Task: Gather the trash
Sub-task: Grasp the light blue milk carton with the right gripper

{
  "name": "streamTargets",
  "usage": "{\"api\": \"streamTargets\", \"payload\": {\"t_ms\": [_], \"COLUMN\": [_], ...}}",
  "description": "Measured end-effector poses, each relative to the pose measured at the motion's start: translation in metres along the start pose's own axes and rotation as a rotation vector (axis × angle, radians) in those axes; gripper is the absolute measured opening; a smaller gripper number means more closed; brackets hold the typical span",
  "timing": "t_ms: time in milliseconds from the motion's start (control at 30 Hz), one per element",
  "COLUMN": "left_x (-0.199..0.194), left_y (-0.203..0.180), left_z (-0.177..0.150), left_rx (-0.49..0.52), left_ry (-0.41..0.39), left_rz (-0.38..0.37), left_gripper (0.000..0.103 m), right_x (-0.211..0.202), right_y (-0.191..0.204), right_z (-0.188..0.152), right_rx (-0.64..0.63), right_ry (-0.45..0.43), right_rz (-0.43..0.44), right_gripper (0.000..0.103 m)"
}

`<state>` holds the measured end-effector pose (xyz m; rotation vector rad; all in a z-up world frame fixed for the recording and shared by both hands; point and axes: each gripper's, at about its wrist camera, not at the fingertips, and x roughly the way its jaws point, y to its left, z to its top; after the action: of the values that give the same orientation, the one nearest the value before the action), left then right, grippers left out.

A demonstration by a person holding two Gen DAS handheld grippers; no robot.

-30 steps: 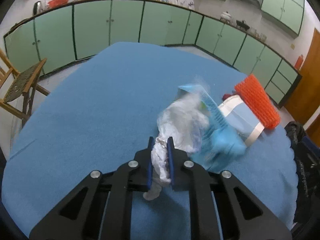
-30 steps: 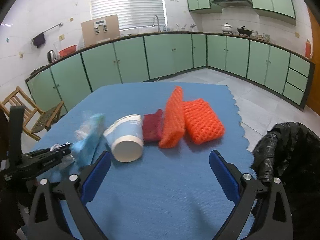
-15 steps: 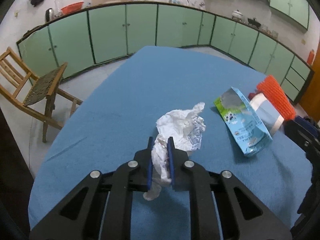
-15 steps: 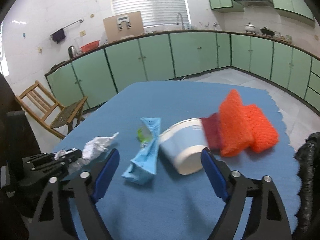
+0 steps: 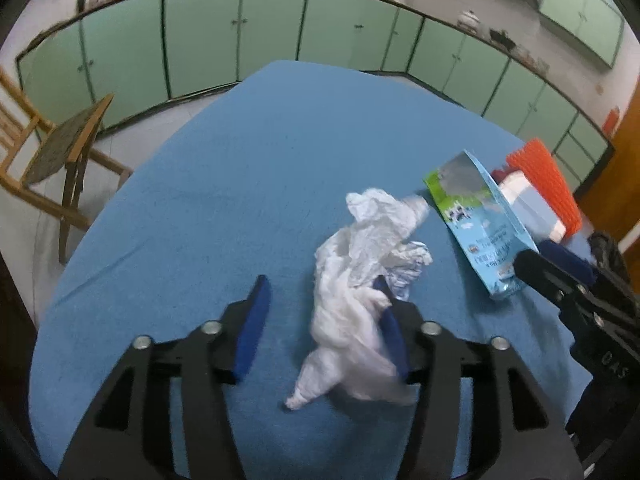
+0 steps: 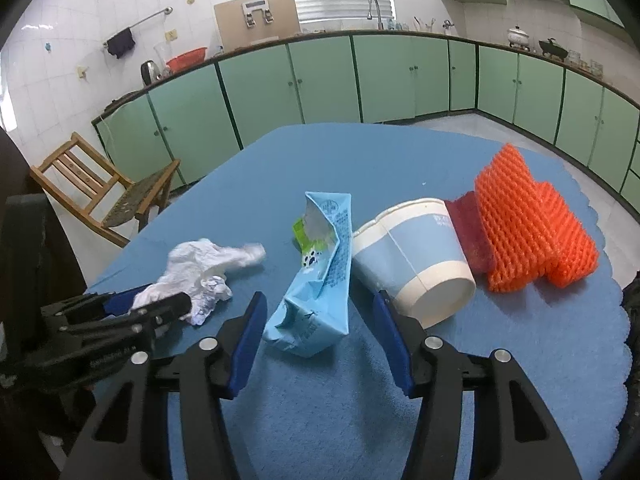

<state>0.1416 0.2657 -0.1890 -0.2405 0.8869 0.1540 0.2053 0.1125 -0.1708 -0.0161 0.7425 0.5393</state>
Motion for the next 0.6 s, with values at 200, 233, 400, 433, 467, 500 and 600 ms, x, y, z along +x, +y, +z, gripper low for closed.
{"api": "streamTargets", "payload": {"t_ms": [200, 233, 400, 433, 467, 500, 600], "left_x": [-0.001, -0.002, -0.013, -0.013, -0.014, -0.015, -0.015], "left_y": [0.004, 0.005, 0.012, 0.012, 0.011, 0.011, 0.011], "left_z": [-0.001, -0.001, -0.001, -0.001, -0.001, -0.001, -0.001], "left_rx": [-0.017, -0.022, -0.058, -0.053, -0.046, -0.044, -0.04], "left_ry": [0.001, -0.004, -0.05, -0.054, -0.057, -0.057, -0.056], "left_rz": [-0.033, -0.033, 0.004, 0.01, 0.019, 0.02, 0.028], "left_gripper": [0.015, 0.013, 0.012, 0.012, 0.012, 0.012, 0.012], "right_x": [0.007, 0.008, 0.015, 0.018, 0.021, 0.023, 0.032], "right_y": [0.001, 0.002, 0.002, 0.002, 0.001, 0.001, 0.003], "right_z": [0.0, 0.001, 0.002, 0.003, 0.004, 0.006, 0.011], "right_rx": [-0.001, 0.001, 0.006, 0.015, 0.022, 0.029, 0.031], "right_ry": [0.02, 0.024, 0.037, 0.04, 0.042, 0.044, 0.056], "right_rz": [0.004, 0.008, 0.012, 0.011, 0.011, 0.013, 0.013], "right_gripper": [0.051, 0.051, 0.051, 0.051, 0.051, 0.051, 0.051]}}
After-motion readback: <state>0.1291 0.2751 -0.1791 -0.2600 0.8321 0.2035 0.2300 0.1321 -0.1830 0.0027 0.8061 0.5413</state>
